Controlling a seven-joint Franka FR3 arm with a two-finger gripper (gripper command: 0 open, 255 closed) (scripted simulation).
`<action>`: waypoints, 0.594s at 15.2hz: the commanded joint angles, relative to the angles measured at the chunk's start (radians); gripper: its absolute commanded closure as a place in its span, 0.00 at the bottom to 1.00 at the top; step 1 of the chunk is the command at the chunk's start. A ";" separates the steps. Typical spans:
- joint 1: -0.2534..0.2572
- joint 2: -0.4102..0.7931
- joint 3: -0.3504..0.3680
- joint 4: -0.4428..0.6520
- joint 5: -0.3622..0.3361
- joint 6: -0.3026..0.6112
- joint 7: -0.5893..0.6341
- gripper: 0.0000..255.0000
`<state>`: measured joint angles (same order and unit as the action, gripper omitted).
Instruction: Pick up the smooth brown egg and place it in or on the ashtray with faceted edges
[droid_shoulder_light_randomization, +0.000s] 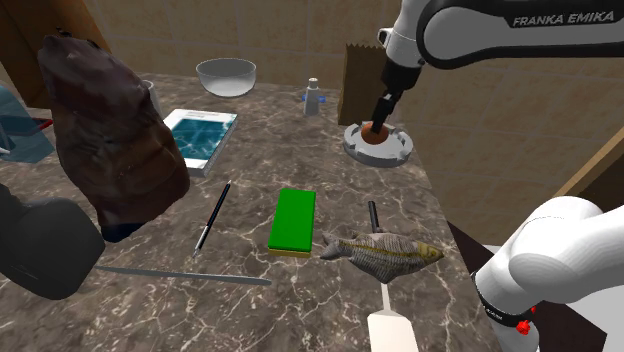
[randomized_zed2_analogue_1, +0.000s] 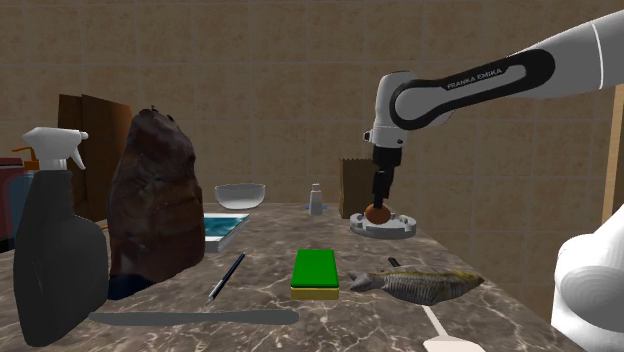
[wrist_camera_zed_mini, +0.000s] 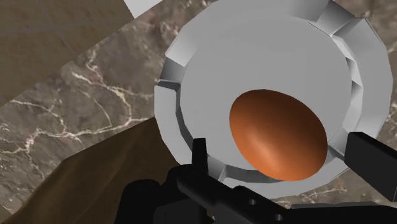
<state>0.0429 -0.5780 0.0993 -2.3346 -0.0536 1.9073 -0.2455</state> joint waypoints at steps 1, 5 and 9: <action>0.002 -0.007 0.003 0.054 0.003 -0.062 0.001 0.00; 0.002 -0.008 0.004 0.079 0.004 -0.089 0.001 0.00; 0.002 -0.008 0.004 0.079 0.004 -0.089 0.001 0.00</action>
<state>0.0454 -0.5864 0.1036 -2.2559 -0.0500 1.8187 -0.2448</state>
